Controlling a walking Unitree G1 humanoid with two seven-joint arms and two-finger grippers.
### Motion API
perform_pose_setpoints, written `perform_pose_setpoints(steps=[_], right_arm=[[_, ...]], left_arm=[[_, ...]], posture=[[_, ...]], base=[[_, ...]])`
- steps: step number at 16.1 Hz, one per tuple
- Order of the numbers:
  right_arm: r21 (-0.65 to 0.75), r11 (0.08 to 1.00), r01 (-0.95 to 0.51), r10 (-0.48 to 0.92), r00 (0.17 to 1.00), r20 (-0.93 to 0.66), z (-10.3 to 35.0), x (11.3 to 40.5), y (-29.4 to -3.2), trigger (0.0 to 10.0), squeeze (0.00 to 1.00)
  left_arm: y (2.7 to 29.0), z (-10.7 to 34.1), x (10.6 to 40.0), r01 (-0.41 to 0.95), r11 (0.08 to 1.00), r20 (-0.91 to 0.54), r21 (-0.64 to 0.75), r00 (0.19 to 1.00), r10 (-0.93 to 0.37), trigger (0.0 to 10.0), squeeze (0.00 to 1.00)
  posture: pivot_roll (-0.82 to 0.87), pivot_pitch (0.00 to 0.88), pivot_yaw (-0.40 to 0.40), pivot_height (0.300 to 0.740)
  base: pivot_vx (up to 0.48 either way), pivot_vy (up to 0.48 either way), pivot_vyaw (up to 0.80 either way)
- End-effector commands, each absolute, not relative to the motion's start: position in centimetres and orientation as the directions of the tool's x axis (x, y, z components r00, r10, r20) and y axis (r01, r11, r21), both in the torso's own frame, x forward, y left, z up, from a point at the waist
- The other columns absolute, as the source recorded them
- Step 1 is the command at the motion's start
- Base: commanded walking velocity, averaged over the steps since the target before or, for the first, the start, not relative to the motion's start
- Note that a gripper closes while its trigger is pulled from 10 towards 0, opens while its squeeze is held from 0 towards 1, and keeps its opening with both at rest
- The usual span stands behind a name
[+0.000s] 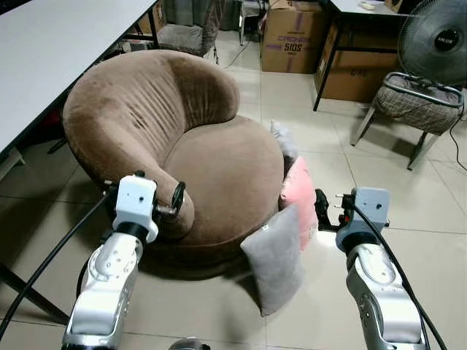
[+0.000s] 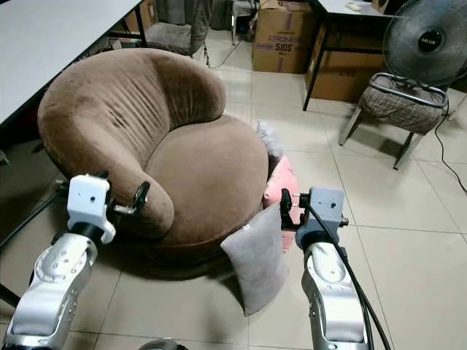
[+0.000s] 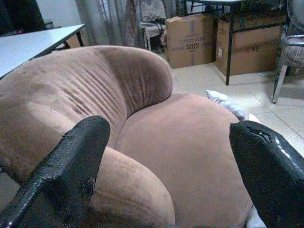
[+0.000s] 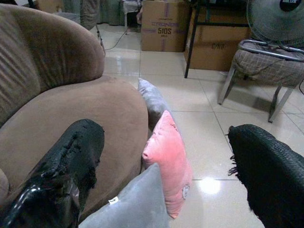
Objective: Move the pillow to the sofa from floor
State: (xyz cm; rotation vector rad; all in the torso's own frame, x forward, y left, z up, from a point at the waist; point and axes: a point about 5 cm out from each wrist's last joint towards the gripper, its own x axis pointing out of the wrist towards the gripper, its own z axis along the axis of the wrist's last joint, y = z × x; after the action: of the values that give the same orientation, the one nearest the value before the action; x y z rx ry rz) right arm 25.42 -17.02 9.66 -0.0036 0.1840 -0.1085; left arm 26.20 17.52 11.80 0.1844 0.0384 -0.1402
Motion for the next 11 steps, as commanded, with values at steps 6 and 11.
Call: perform_pose_setpoints(steps=[6,11], right_arm=[[-0.081,0.995,0.061,-0.074,0.985,-0.159,10.0,25.6,-17.1,10.0,0.00],[-0.104,0.995,0.008,-0.024,0.988,-0.151,10.0,26.0,-17.0,10.0,0.00]], left_arm=[[17.7,11.5,26.4,0.092,0.987,-0.057,0.131,0.995,-0.085,10.0,0.00],[18.1,11.7,25.3,0.086,0.979,-0.023,0.186,0.996,-0.084,10.0,0.00]], posture=[[0.01,0.000,-0.001,0.732],[0.04,0.000,-0.041,0.732]], base=[[0.000,-0.320,0.00],[0.000,0.000,0.00]])
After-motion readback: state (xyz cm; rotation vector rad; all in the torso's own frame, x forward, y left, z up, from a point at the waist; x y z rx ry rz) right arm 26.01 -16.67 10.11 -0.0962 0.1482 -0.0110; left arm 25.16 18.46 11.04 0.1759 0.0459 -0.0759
